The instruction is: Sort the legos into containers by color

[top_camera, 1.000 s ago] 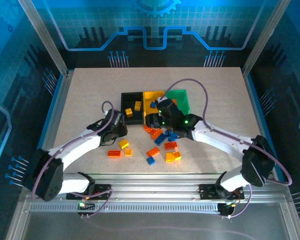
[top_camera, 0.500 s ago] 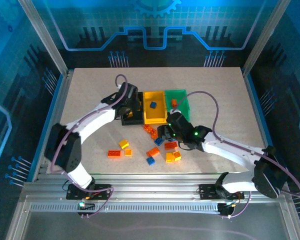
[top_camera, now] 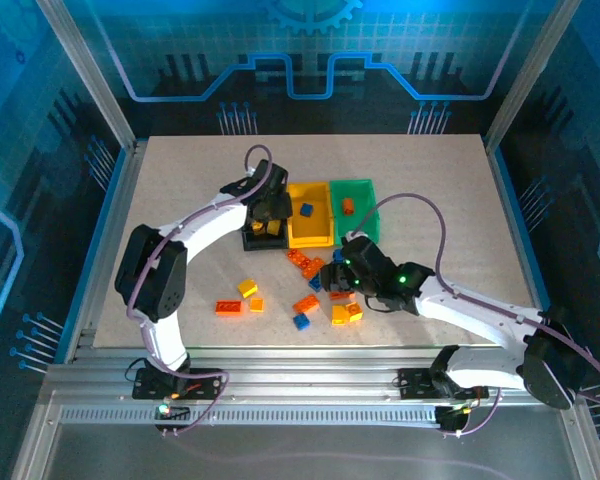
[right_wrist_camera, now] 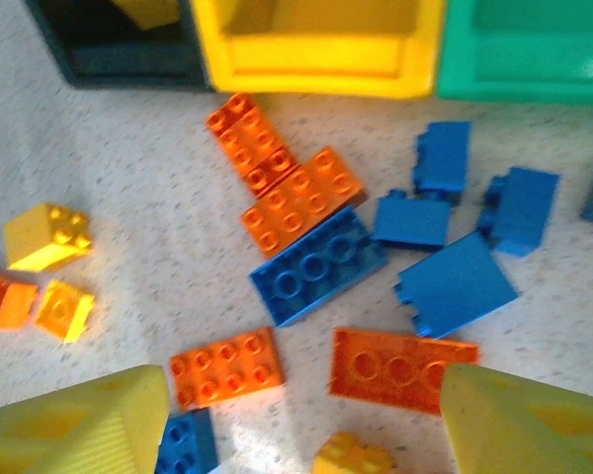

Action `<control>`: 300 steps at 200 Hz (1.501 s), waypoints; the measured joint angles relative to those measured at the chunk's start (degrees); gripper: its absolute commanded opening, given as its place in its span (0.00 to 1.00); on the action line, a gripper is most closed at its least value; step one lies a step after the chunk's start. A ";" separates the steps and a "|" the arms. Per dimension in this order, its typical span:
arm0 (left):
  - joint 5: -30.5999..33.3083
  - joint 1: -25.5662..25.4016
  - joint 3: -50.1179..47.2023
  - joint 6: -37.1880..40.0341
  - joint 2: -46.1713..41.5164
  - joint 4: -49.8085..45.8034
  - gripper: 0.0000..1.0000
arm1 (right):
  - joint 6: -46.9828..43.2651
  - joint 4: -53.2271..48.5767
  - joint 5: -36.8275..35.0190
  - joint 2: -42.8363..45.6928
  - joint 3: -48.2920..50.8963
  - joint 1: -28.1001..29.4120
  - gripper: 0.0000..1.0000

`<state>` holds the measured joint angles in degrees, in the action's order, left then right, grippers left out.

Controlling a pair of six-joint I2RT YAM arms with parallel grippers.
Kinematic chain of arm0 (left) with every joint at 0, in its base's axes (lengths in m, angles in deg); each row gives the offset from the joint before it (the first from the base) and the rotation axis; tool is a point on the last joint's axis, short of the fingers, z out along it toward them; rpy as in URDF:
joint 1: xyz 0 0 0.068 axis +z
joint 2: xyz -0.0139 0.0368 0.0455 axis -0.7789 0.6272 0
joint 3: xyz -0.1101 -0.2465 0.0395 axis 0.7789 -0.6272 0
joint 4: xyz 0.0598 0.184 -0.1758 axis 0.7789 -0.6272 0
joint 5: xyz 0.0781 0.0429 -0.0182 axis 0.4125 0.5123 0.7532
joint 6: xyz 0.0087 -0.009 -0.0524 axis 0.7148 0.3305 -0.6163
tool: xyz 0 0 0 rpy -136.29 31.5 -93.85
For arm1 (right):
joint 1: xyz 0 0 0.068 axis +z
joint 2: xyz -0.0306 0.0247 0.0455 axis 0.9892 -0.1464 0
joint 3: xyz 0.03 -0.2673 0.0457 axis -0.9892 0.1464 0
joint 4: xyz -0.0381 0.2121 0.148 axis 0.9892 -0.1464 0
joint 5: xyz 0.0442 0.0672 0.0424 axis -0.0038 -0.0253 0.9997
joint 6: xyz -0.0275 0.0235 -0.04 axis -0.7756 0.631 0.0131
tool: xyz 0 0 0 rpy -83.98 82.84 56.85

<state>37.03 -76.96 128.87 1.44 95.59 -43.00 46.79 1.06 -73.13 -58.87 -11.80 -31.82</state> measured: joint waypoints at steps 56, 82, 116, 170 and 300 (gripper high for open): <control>-2.64 -3.61 -12.04 -1.55 -25.35 2.10 0.99 | -1.51 -0.37 4.11 -10.36 -4.20 10.69 0.77; -2.95 -4.44 -20.59 -3.10 -37.75 2.10 0.99 | -1.05 -0.83 3.87 -17.75 -7.50 14.14 0.74; -2.71 -4.48 -29.70 -5.88 -48.81 -0.98 0.99 | 0.00 -1.27 3.37 -25.07 -10.25 15.47 0.65; -0.92 -4.48 -36.89 -9.33 -58.58 -5.70 0.99 | 1.92 -4.61 0.50 -29.18 -12.92 16.41 0.50; 2.19 -4.48 -38.53 -10.62 -59.63 -8.74 0.99 | -2.36 -9.18 -2.67 -22.03 -18.05 15.15 0.32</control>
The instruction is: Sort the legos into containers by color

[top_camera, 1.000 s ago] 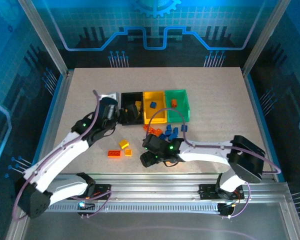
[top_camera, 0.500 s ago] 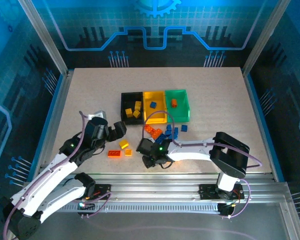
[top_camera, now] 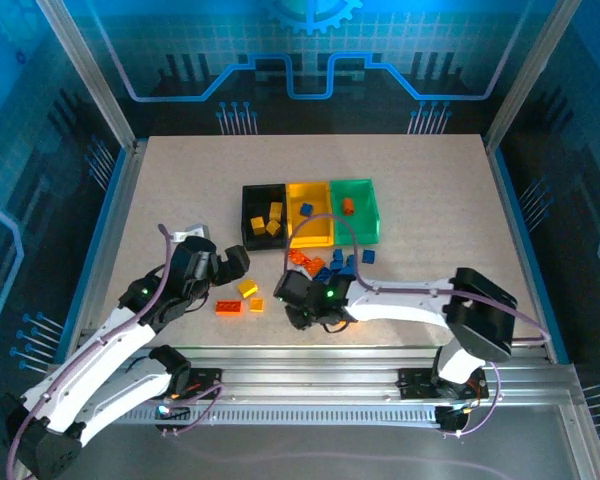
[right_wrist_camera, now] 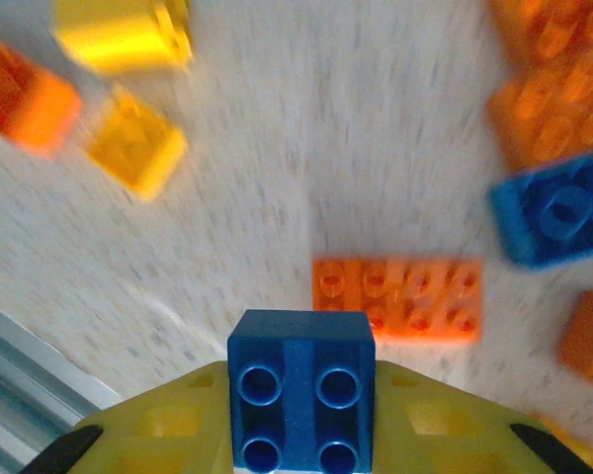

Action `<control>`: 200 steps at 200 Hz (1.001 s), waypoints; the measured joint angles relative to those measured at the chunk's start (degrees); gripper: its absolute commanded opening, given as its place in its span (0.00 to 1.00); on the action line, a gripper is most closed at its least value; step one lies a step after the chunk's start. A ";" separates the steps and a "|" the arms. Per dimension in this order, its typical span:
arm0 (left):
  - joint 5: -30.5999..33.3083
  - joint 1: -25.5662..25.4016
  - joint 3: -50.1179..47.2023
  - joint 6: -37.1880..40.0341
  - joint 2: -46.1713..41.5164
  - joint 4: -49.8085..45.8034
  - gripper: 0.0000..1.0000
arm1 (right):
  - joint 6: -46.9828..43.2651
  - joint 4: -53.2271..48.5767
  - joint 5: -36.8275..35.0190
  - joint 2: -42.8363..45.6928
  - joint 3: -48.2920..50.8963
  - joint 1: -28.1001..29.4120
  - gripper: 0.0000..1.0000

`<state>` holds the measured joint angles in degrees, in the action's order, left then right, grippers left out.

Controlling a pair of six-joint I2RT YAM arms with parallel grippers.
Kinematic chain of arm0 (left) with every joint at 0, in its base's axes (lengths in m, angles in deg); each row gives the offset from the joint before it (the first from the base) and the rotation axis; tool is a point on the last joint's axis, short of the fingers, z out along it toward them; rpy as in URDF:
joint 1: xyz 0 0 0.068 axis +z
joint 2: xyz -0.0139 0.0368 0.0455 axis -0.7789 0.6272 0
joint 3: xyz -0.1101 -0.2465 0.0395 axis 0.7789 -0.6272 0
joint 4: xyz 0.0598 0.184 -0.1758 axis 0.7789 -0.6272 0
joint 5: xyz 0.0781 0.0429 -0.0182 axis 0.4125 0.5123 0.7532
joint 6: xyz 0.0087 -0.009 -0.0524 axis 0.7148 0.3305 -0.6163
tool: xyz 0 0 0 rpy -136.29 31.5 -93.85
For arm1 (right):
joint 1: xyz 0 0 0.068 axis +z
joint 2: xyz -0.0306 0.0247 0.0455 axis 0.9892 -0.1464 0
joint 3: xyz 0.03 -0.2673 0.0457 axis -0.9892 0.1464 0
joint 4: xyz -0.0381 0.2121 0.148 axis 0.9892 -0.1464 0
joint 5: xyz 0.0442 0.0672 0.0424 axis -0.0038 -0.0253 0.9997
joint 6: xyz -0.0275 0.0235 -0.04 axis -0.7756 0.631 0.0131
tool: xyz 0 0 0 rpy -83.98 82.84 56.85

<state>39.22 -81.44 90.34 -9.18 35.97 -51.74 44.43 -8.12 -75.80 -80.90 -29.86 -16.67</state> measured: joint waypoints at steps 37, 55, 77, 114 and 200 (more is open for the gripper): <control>0.07 0.00 -0.02 -0.31 -1.05 -0.94 0.99 | -3.78 -0.07 -1.42 0.50 -10.40 -10.73 0.32; 0.09 0.00 -0.28 -1.33 -1.77 -1.07 0.99 | -4.94 -0.24 -2.73 -2.78 -15.56 -15.54 0.32; -0.02 0.00 -1.55 -2.60 -2.78 -1.46 0.99 | -5.64 -0.59 -3.28 -10.32 -22.43 -20.09 0.32; -0.15 0.00 -3.85 -4.96 -3.23 -2.73 0.99 | -5.81 -3.74 -3.06 -24.94 -34.36 -25.22 0.35; 0.02 0.07 -5.18 -7.85 -1.33 -4.96 0.99 | -4.59 -8.66 -2.10 -32.30 -43.80 -26.97 0.66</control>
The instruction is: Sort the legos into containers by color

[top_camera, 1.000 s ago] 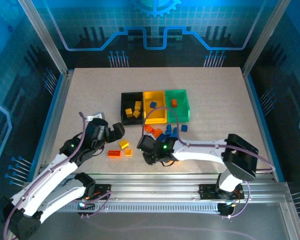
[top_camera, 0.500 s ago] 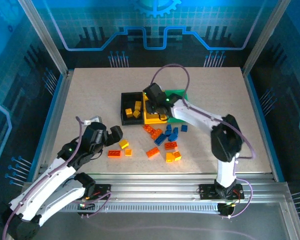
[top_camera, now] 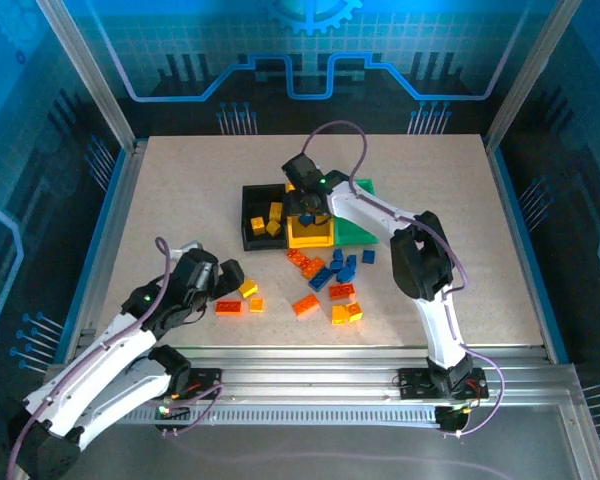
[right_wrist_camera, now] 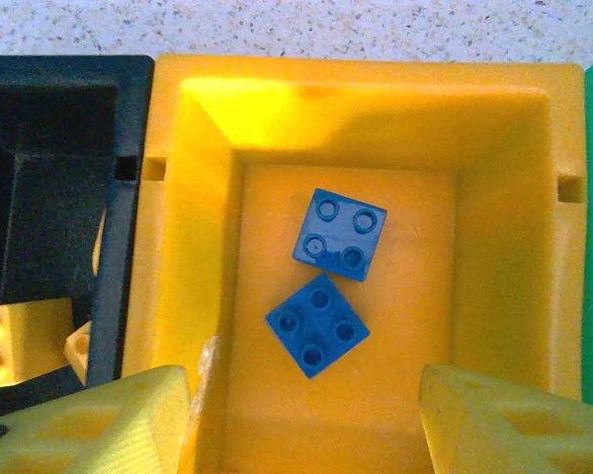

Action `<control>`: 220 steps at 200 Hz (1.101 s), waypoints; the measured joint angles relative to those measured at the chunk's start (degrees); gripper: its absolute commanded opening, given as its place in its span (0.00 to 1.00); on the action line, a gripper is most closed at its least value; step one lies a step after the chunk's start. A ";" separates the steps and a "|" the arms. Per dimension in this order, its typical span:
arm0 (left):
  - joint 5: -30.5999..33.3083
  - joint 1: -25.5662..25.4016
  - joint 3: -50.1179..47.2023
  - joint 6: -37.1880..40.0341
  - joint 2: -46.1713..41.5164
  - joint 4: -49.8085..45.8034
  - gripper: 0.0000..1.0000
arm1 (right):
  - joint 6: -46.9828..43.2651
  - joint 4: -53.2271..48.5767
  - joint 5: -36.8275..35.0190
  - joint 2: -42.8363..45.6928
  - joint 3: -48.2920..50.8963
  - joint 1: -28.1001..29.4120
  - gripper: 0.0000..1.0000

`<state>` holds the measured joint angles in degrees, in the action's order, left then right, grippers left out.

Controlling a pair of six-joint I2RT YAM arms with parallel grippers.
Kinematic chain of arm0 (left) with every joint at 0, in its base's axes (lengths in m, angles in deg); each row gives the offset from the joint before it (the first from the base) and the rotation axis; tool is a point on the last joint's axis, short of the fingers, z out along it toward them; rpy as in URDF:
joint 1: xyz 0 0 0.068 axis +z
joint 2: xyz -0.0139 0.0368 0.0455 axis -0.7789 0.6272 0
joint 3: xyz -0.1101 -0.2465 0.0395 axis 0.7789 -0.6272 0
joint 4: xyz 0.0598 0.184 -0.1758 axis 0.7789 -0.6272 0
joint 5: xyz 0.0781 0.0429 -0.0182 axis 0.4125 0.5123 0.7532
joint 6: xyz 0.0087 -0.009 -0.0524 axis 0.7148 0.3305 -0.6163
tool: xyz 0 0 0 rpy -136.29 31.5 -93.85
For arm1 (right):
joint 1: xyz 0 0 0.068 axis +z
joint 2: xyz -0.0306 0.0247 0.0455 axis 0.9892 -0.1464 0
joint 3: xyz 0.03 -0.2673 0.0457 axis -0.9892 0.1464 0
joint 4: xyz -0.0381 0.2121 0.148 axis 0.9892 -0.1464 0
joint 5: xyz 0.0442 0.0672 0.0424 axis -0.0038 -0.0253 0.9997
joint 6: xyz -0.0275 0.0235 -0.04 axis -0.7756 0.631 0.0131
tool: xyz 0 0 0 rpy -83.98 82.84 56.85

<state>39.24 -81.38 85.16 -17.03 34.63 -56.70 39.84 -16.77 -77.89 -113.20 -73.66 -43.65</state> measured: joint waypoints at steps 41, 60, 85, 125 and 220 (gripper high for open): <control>0.31 0.04 -1.01 -6.29 3.08 -0.50 0.99 | -0.20 2.27 -0.44 7.06 6.47 1.73 0.66; 0.07 0.13 -2.67 -13.11 5.55 -1.44 0.99 | -0.13 4.11 -0.50 11.87 11.23 3.32 0.66; -0.50 0.37 -3.32 -22.71 8.66 -3.17 0.99 | 0.44 6.84 -0.50 15.67 16.33 4.28 0.66; -0.70 0.42 -0.02 -34.25 15.17 -5.66 0.87 | 0.92 9.16 -0.98 16.96 22.01 4.11 0.65; -7.17 2.19 0.63 -43.32 32.59 2.62 0.77 | 1.60 13.03 -0.98 27.87 31.41 1.64 0.65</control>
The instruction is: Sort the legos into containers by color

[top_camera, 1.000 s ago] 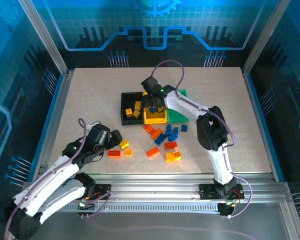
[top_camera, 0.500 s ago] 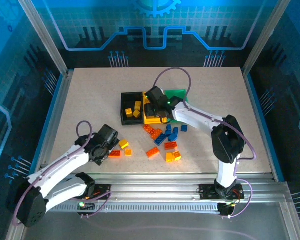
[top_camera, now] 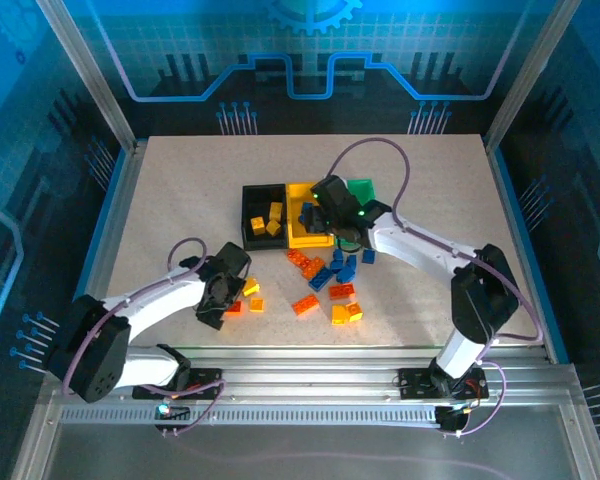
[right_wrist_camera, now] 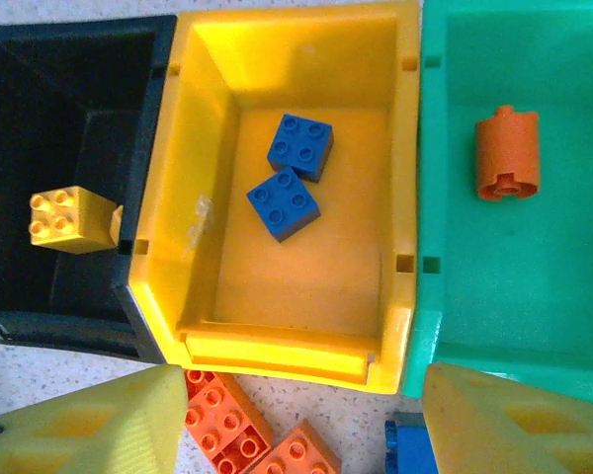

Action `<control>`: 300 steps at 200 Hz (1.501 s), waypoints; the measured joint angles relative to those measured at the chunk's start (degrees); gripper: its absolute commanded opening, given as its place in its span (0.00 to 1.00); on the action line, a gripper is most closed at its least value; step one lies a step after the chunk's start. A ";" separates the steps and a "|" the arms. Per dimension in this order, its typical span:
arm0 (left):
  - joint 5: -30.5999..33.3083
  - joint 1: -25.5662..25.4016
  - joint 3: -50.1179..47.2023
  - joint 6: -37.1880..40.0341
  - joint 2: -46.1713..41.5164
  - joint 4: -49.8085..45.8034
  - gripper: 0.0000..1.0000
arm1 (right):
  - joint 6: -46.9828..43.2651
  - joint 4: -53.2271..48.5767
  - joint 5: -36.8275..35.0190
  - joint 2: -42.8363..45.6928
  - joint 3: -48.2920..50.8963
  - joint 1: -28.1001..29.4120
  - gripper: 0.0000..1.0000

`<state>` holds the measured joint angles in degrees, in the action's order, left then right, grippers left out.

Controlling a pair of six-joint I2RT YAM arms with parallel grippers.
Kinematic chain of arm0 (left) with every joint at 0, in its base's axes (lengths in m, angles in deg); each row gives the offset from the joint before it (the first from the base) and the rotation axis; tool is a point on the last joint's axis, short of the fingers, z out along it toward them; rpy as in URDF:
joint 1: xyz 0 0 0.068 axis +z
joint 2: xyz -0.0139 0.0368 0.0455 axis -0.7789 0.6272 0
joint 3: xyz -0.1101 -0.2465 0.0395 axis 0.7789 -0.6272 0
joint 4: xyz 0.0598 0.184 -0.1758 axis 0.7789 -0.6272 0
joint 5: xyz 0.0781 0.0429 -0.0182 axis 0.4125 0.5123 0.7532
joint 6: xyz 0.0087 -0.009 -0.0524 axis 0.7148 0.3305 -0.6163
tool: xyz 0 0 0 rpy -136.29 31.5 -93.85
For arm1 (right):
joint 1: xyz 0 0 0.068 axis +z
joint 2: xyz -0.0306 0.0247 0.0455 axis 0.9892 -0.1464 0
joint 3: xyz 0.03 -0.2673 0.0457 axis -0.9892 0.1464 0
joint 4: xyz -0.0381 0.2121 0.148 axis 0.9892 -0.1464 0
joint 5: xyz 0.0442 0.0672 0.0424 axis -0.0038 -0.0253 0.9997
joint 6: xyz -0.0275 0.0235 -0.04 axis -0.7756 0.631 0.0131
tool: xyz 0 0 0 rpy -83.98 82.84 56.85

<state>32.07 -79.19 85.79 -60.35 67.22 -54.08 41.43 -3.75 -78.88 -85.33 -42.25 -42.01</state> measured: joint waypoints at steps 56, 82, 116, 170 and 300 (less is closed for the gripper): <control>-0.98 0.13 0.22 0.26 3.48 -1.42 0.59 | 0.02 0.57 0.02 2.95 3.41 -1.05 0.66; -0.96 0.13 0.24 0.42 3.08 -1.68 0.57 | 0.07 0.55 0.02 4.04 4.42 -1.49 0.65; -1.09 0.81 -0.02 2.64 1.68 -2.10 0.38 | 0.42 1.42 0.04 6.27 6.12 -1.51 0.66; -0.96 2.38 -0.94 9.97 -3.34 2.16 0.23 | 0.87 2.05 -0.42 10.08 9.70 -1.79 0.66; 1.60 -11.28 39.85 51.15 18.05 16.35 0.26 | 5.27 0.98 -2.71 25.64 25.83 -2.99 0.66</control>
<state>33.67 -90.47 125.63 -9.21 85.28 -37.73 46.70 -2.76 -81.59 -59.70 -16.41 -45.00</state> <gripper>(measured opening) 0.306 0.656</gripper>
